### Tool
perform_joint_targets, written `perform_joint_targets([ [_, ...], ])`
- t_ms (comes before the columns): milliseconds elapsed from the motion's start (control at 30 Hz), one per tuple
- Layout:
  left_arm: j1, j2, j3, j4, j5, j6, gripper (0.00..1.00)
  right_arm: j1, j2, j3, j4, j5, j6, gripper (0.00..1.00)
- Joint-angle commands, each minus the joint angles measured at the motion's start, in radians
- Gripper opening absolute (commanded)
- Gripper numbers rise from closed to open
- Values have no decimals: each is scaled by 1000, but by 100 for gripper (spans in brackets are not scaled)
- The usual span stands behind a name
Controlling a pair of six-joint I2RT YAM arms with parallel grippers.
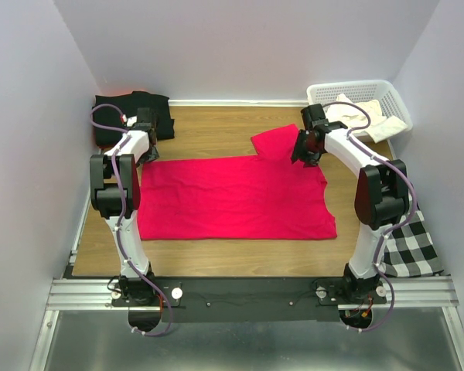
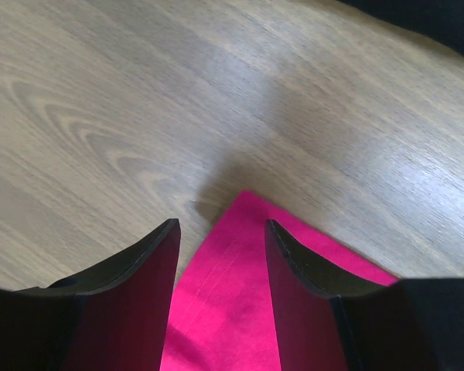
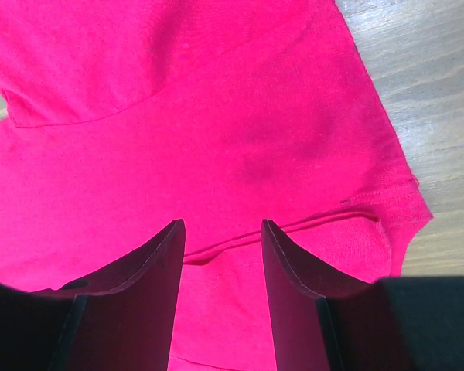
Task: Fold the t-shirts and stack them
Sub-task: Grap the side of the flattened tshirt furthest away from the robot with both arms
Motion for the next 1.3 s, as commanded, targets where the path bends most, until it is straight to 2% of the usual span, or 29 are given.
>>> perform_joint_targets([
  [0, 9, -30, -1, -7, -54, -22, 57, -3, 20, -15, 5, -9, -12, 53],
  [167, 12, -38, -23, 48, 29, -1, 56, -3, 20, -22, 6, -9, -13, 53],
  [667, 32, 96, 28, 60, 85, 2, 50, -5, -6, -54, 5, 14, -17, 53],
  [700, 32, 99, 23, 60, 89, 1, 48, -3, -6, -55, 5, 16, -17, 53],
  [800, 30, 105, 12, 54, 100, -2, 34, -3, -8, -60, 5, 19, -13, 52],
  [833, 32, 107, 11, 51, 105, -2, 24, -3, -8, -61, 5, 21, -13, 52],
  [867, 32, 107, 8, 48, 108, -2, 20, -2, -6, -62, 5, 24, -15, 52],
  [1100, 32, 94, -9, 36, 109, -2, 11, -5, -2, -46, 5, 30, -12, 52],
  [1200, 32, 90, -12, 36, 115, 2, 0, -3, 12, -29, 3, 33, -13, 52],
  [1267, 32, 85, -17, 39, 115, 5, 0, -3, 30, 3, 5, 44, -15, 52],
])
